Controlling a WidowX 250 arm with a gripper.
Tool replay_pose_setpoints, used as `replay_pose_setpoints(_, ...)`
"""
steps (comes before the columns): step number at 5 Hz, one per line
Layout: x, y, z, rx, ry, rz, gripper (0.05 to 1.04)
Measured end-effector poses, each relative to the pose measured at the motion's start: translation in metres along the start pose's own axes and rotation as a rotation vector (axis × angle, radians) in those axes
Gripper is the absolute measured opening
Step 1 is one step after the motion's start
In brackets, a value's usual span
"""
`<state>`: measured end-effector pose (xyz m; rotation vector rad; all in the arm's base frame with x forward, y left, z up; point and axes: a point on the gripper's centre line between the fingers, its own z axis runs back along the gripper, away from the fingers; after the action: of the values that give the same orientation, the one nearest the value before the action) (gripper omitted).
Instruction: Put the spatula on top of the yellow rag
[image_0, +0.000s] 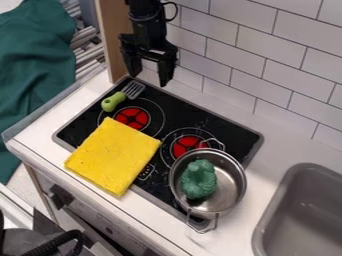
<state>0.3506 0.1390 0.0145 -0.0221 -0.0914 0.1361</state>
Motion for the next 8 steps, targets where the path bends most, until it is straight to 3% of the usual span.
replay_pose_setpoints(1,-0.004,0.02,-0.006,0.05,0.027,0.02,1.008)
replay_pose_setpoints(2,-0.013,0.041,-0.005,0.067,0.037,0.059,1.008)
replay_pose_setpoints(4,-0.039,0.061,-0.039,0.047,0.138,0.095,1.008)
replay_pose_setpoints(5,-0.039,0.058,-0.051,0.037,0.164,0.083,0.961)
replay_pose_setpoints(7,-0.036,0.053,-0.054,0.021,0.146,0.089,0.408)
replay_pose_setpoints(8,-0.04,0.045,-0.05,-0.013,0.123,0.095,0.349)
